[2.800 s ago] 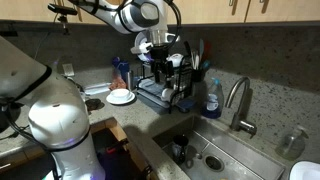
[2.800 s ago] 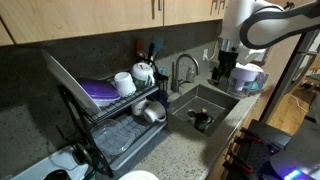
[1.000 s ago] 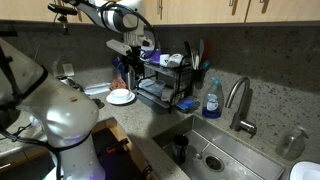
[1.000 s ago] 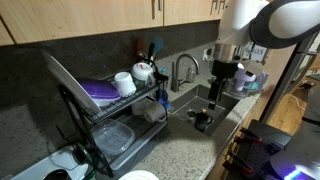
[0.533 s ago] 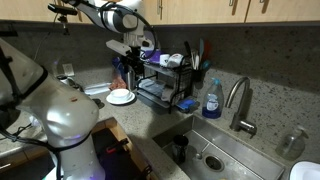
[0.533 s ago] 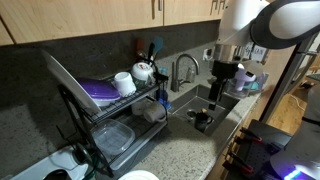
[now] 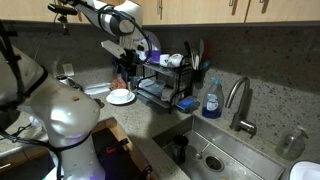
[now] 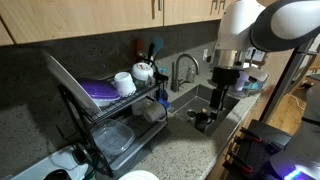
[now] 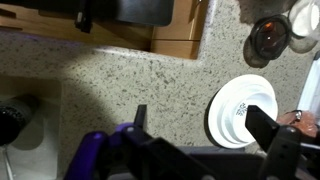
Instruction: Move the plastic bag to the right then remove the plastic container from the plastic bag.
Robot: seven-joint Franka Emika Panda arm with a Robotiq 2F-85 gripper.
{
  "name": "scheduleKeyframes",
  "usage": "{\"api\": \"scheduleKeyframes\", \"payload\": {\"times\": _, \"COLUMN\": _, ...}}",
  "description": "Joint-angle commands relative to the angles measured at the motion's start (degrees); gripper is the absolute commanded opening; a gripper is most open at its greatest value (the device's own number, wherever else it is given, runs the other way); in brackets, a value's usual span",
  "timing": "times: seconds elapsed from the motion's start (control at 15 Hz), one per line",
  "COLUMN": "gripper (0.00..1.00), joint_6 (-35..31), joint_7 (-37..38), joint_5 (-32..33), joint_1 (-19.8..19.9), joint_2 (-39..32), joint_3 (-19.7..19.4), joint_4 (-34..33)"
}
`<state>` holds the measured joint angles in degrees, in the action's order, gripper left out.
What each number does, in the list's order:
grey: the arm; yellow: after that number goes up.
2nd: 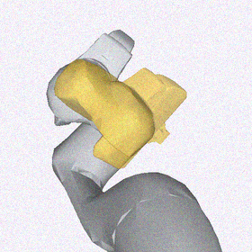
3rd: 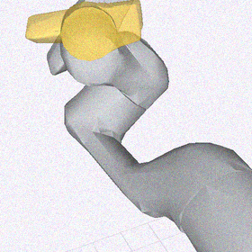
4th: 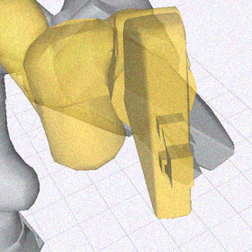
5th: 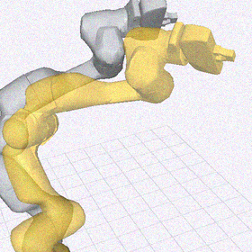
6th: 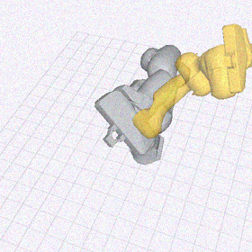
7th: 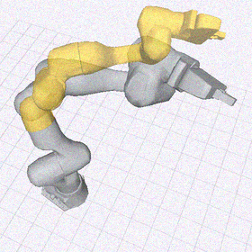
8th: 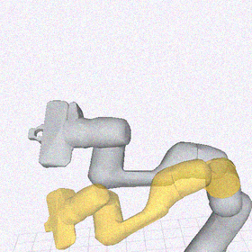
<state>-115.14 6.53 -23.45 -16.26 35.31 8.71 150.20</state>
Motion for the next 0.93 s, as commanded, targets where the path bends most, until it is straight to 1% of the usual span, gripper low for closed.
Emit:
{"api": "scheduleKeyframes", "payload": {"times": 0.0, "gripper": 1.00, "joint_6": -1.30, "joint_7": -2.54, "joint_5": -6.02, "joint_1": -2.24, "joint_2": 0.00, "joint_3": 0.52, "joint_4": 1.62}}
{"api": "scheduleKeyframes", "payload": {"times": 0.27, "gripper": 1.00, "joint_6": -1.01, "joint_7": -4.83, "joint_5": -11.88, "joint_1": -4.47, "joint_2": -1.06, "joint_3": 1.53, "joint_4": 1.88}}
{"api": "scheduleKeyframes", "payload": {"times": 0.6, "gripper": 1.00, "joint_6": -0.09, "joint_7": -8.07, "joint_5": -18.83, "joint_1": -6.10, "joint_2": -3.13, "joint_3": 3.13, "joint_4": 1.48}}
{"api": "scheduleKeyframes", "payload": {"times": 0.87, "gripper": 1.00, "joint_6": 1.64, "joint_7": -11.37, "joint_5": -23.18, "joint_1": -6.91, "joint_2": -5.38, "joint_3": 4.34, "joint_4": 0.91}}
